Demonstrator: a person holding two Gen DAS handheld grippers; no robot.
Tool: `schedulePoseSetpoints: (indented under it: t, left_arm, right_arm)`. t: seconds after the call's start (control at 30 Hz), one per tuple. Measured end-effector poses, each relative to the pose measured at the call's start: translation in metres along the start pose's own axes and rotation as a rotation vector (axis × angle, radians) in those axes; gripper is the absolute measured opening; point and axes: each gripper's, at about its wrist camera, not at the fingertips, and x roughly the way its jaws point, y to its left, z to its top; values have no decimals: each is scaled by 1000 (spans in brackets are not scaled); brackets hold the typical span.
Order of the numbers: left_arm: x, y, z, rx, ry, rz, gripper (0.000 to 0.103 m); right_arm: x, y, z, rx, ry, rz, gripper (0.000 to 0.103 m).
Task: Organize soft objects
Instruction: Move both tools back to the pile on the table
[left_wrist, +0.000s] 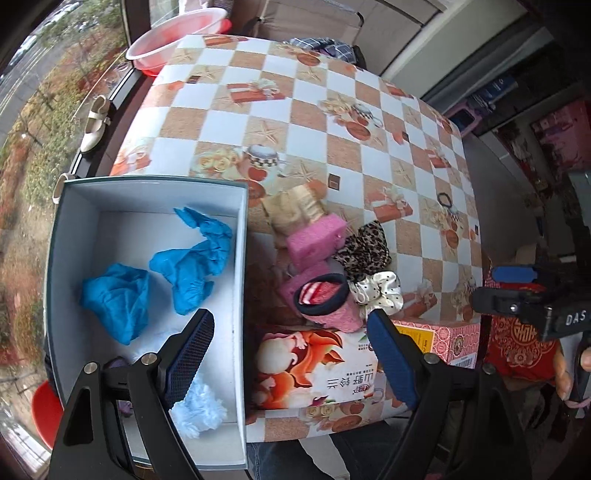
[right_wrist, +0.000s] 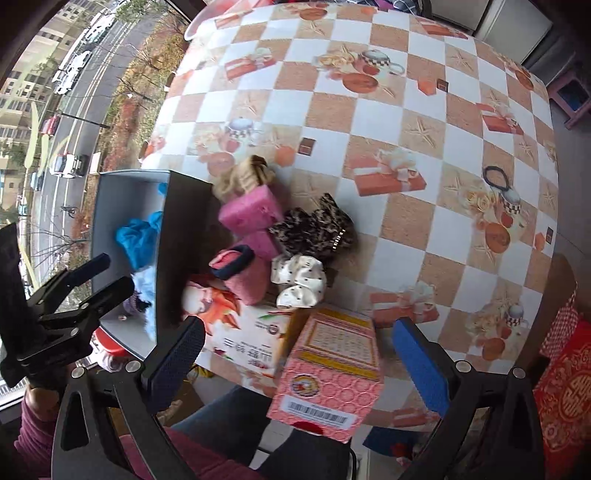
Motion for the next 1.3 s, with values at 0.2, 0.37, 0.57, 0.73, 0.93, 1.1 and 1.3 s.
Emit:
schedulePoseSetpoints:
  t: [0.2, 0.37, 0.57, 0.73, 0.93, 1.1, 1.3]
  left_arm:
    - [43, -34, -1, 30, 101, 34, 87]
    - [74, -50, -4, 31, 162, 76, 87]
    - [116, -49, -1, -21, 262, 98, 87]
    - [148, -59, 12, -14, 343, 69, 87]
    - [174, -90, 41, 67, 367, 36, 87]
    - [161, -134, 73, 174, 267, -33, 87]
    - [138, -126, 85, 199, 203, 56, 88]
  right_arm:
    - [57, -17, 22, -98, 139, -26, 102]
    - [115, -19, 42, -159, 250, 28, 102]
    - [169, -17, 51, -262, 360, 2, 102]
    - [167, -55, 47, -210, 299, -127, 102]
    - [155, -152, 32, 26, 254, -174, 102]
    - [132, -211, 6, 200, 164, -211, 102]
    - [95, -224, -26, 291, -3, -39, 102]
